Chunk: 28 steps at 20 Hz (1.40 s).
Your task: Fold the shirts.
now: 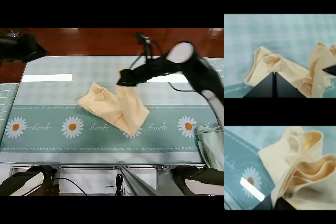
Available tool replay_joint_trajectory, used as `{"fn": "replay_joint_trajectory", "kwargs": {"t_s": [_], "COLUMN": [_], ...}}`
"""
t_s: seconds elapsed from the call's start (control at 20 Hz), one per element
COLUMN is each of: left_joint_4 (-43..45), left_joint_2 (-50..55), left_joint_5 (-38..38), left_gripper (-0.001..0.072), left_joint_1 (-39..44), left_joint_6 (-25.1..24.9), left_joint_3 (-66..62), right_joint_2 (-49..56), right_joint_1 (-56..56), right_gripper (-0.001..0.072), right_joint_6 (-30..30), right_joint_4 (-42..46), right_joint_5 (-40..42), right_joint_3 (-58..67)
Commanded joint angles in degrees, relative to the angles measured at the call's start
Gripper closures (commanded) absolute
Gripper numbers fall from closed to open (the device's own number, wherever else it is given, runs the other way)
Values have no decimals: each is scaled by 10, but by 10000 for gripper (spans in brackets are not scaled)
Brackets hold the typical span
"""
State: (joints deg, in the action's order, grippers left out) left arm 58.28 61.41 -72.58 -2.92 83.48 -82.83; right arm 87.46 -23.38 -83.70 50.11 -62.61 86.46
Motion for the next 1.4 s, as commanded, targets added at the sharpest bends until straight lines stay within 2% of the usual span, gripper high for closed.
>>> {"fn": "replay_joint_trajectory", "kwargs": {"t_s": [0.0,0.15,0.3,0.35,0.4,0.45,0.55,0.75,0.85,0.9,1.0,1.15,1.25,1.35], "left_joint_4": [20,10,-24,-32,-33,-33,-35,-35,-35,-35,-35,-35,-39,-42], "left_joint_2": [-132,-204,-217,-215,-214,-213,-213,-207,-207,-207,-207,-207,-207,-206], "left_joint_5": [13,52,68,80,99,122,159,164,165,165,165,165,165,167], "left_gripper": [680,680,680,680,680,680,680,679,680,680,680,680,679,680], "left_joint_1": [-14,-14,-13,-14,-14,-14,-14,-14,-14,-14,-14,-14,-14,-14], "left_joint_6": [-23,-18,-26,-35,-35,-33,-33,-33,-33,-33,-33,-33,-33,-33], "left_joint_3": [115,237,322,349,373,397,432,447,447,447,447,447,448,448], "right_joint_2": [155,224,256,262,268,270,258,168,82,25,-106,-313,-413,-454], "right_joint_1": [-48,-65,-80,-82,-83,-83,-69,43,100,123,167,222,223,185], "right_gripper": [693,693,693,634,384,88,80,88,88,86,77,76,74,75], "right_joint_6": [-5,-7,-10,-10,-11,-3,28,11,19,19,5,-65,-113,-110], "right_joint_4": [-56,-100,-111,-129,-156,-180,-177,-86,24,103,194,183,98,-57], "right_joint_5": [40,26,55,62,56,38,-23,-207,-284,-290,-229,-48,68,183], "right_joint_3": [118,176,202,202,202,202,202,201,196,170,41,-286,-495,-648]}}
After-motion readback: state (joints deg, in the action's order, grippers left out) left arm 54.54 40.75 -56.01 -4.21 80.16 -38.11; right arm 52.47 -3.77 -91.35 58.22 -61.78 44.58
